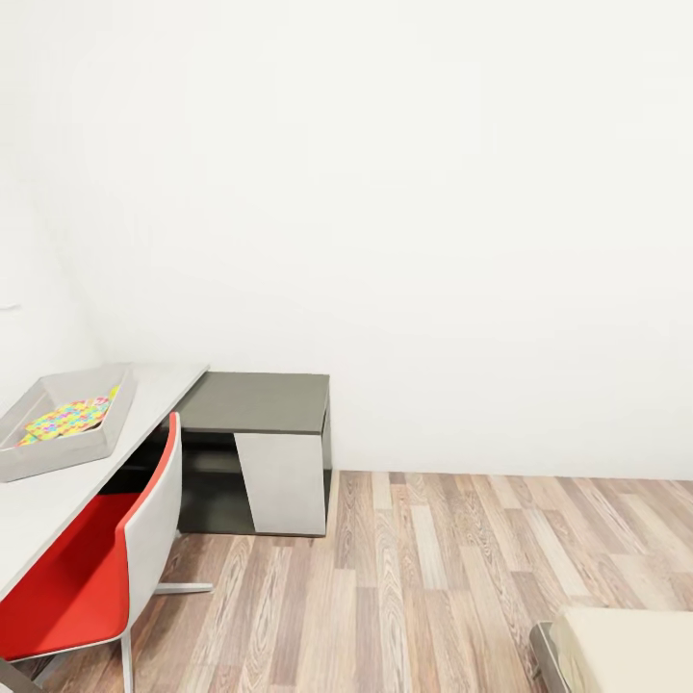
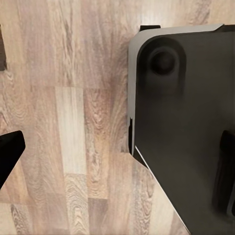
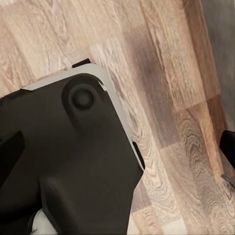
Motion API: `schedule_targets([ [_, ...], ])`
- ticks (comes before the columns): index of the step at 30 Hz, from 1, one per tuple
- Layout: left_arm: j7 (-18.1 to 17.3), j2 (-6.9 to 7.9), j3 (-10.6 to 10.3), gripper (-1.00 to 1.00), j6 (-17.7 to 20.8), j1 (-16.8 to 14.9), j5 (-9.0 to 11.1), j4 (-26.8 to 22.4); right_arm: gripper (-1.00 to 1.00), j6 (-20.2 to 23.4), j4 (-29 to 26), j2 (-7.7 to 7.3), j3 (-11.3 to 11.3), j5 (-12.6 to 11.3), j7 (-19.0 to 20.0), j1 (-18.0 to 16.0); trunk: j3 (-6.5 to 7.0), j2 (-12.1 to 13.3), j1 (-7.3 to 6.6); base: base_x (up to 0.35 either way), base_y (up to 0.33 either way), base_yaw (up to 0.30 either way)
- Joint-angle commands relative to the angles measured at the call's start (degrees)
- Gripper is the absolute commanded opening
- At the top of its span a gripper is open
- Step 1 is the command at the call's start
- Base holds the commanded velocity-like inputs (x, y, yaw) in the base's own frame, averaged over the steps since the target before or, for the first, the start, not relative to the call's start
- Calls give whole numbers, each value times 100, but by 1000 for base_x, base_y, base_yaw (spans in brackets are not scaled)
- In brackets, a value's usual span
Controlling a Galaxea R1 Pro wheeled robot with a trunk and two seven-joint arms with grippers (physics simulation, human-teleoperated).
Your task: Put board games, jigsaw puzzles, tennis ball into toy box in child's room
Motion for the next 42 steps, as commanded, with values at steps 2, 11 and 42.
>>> schedule_targets([
  [2,15,-15,35,100,-27,-5,-38,7,100,-14,1,13,35,-47,-13,-3,-12,-12,3,0,0,0],
  [11,15,-59,82,100,-34,-5,3,3,100,-7,1,-39,27,-39,-13,-3,-12,-12,3,0,0,0],
  [42,15,-58,81,100,-40,-5,-8,-2,100,-11,1,-2,28,-37,-13,-3,-12,-12,3,0,0,0],
])
